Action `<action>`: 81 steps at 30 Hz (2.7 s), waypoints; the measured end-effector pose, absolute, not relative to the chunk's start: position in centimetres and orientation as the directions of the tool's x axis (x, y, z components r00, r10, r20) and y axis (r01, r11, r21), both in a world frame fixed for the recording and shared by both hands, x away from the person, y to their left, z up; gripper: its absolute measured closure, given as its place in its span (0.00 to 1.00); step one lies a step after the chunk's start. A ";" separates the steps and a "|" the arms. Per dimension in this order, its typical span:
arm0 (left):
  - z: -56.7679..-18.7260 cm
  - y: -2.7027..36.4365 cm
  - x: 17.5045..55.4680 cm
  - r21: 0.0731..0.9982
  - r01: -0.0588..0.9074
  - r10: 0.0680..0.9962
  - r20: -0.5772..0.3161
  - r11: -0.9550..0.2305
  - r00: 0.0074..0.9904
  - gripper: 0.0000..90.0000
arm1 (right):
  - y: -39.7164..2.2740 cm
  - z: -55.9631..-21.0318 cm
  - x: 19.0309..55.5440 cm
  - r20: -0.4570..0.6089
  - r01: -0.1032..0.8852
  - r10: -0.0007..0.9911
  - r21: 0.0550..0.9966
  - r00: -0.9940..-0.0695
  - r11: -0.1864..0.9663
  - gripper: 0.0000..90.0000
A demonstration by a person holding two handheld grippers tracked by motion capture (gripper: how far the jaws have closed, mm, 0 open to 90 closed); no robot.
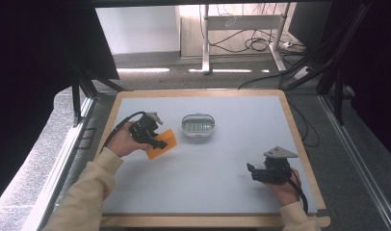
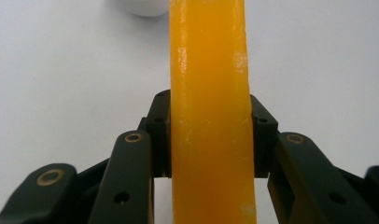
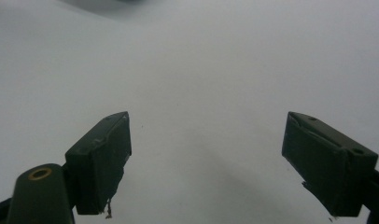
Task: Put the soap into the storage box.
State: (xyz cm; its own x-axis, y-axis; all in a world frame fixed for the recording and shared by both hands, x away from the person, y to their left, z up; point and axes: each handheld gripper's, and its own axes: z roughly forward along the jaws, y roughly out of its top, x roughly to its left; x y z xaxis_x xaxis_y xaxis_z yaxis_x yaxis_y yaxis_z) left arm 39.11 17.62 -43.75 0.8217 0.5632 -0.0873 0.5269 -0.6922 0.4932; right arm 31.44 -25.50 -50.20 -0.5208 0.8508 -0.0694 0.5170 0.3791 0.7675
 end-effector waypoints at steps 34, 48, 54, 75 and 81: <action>-42.9 15.1 43.8 0.485 0.502 0.534 -0.082 -0.716 0.841 0.69 | -25.7 -50.2 31.5 -0.069 0.514 0.852 0.772 -0.518 0.375 0.19; -42.4 14.1 45.0 0.481 0.492 0.523 -0.079 -0.726 0.849 0.69 | -25.7 -50.2 31.5 -0.070 0.512 0.852 0.773 -0.519 0.375 0.19; -41.9 13.5 45.5 0.487 0.481 0.511 -0.080 -0.729 0.856 0.69 | -25.7 -50.2 31.5 -0.068 0.513 0.853 0.773 -0.518 0.373 0.19; -41.6 11.7 47.6 0.501 0.446 0.471 -0.085 -0.741 0.878 0.69 | -25.8 -50.3 31.5 -0.063 0.517 0.854 0.772 -0.516 0.369 0.19; -41.4 11.4 48.4 0.517 0.429 0.460 -0.075 -0.741 0.885 0.69 | -25.9 -50.3 31.6 -0.063 0.518 0.855 0.772 -0.515 0.369 0.19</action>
State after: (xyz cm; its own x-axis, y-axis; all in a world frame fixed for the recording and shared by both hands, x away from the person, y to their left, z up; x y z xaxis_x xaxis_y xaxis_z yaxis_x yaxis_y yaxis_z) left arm 48.35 11.45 -41.38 0.8848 0.4599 -0.0746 0.4286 -0.7407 0.5174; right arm 31.57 -25.85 -50.28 -0.5152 0.8548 -0.0626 0.5181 0.3688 0.7718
